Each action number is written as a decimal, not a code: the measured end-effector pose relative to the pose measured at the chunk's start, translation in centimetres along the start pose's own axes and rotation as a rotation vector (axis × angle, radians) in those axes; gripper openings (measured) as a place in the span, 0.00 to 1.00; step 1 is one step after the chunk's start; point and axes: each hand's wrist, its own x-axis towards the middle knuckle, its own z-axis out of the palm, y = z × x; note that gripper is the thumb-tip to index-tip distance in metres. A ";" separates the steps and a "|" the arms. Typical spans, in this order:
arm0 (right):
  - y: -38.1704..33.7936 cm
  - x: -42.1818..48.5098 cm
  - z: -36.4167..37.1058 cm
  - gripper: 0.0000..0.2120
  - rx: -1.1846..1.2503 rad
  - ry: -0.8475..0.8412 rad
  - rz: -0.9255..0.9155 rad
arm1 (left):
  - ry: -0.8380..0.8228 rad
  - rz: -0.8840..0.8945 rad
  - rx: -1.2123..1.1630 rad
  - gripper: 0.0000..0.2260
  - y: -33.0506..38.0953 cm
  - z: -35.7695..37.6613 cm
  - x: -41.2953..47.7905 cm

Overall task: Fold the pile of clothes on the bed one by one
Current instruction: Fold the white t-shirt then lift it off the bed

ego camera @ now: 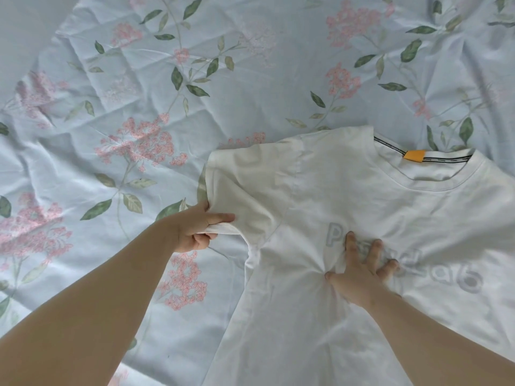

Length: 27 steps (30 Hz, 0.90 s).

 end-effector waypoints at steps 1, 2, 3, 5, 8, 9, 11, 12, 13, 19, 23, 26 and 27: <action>0.0 0.0 0.0 0.42 0.002 0.005 0.000 | -0.006 0.001 -0.026 0.15 0.2 -0.2 0.0; 0.0 -0.1 0.0 0.42 0.004 0.009 0.001 | 0.028 0.022 -0.061 0.16 0.3 -0.4 0.1; 0.0 -0.1 0.0 0.42 0.007 0.016 0.000 | 0.093 0.065 -0.108 0.17 0.2 -0.6 0.3; 0.0 -0.4 -0.1 0.42 0.011 0.032 0.002 | 0.316 0.152 -0.192 0.21 -0.2 -0.6 0.4; 0.0 -1.0 -0.1 0.41 0.012 0.068 0.009 | 0.534 0.151 -0.099 0.16 -0.7 0.6 0.0; -0.1 -1.2 0.0 0.41 0.009 0.086 0.010 | 0.534 0.148 -0.086 0.15 -0.5 1.3 -0.2; -0.1 -1.4 0.3 0.40 0.014 0.121 0.014 | 0.503 0.148 -0.075 0.20 0.0 2.1 0.0; 0.0 -1.4 0.4 0.40 0.018 0.142 0.012 | 0.529 0.163 -0.009 0.20 0.0 2.3 0.0; 0.1 -1.4 0.5 0.40 0.021 0.162 0.008 | 0.593 0.192 0.078 0.17 -0.2 2.4 -0.1; 2.0 -2.0 0.6 0.32 0.074 0.291 -0.079 | 0.943 0.260 0.538 0.23 -3.0 4.5 -0.8; 4.6 -3.0 -0.2 0.24 0.218 0.496 -0.113 | 0.740 0.713 1.001 0.27 -2.8 12.4 -1.2; 8.4 -3.2 -2.1 0.21 0.286 0.626 -0.049 | 0.428 0.834 1.261 0.25 -3.5 18.7 -0.3; 10.0 -3.2 -2.9 0.20 0.325 0.665 -0.005 | 0.353 0.852 1.311 0.24 -3.7 20.6 0.2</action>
